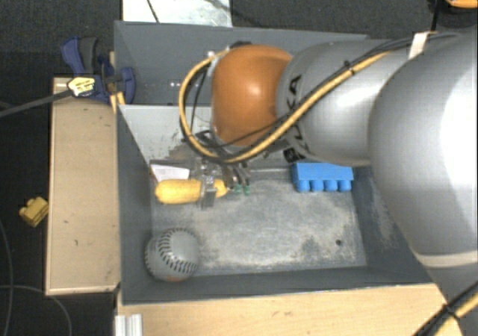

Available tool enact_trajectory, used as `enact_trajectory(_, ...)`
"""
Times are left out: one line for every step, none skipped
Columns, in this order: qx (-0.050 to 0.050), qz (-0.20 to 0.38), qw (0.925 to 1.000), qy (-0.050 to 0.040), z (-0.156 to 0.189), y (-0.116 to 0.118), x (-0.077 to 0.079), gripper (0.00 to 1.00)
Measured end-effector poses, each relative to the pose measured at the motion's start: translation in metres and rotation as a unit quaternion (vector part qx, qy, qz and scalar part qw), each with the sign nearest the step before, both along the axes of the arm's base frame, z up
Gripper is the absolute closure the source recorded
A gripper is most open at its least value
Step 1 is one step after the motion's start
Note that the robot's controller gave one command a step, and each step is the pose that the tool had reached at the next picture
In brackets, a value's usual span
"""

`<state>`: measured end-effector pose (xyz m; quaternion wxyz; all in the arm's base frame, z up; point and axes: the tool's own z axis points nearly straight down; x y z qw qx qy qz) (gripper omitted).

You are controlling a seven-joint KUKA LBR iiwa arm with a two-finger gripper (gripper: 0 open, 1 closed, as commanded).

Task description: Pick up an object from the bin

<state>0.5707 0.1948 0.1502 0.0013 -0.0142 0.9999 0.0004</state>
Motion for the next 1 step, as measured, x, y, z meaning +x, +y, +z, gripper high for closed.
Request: enact_trajectory(0.0,0.0,1.0,0.0001,0.0,0.0002,-0.0001,1.0)
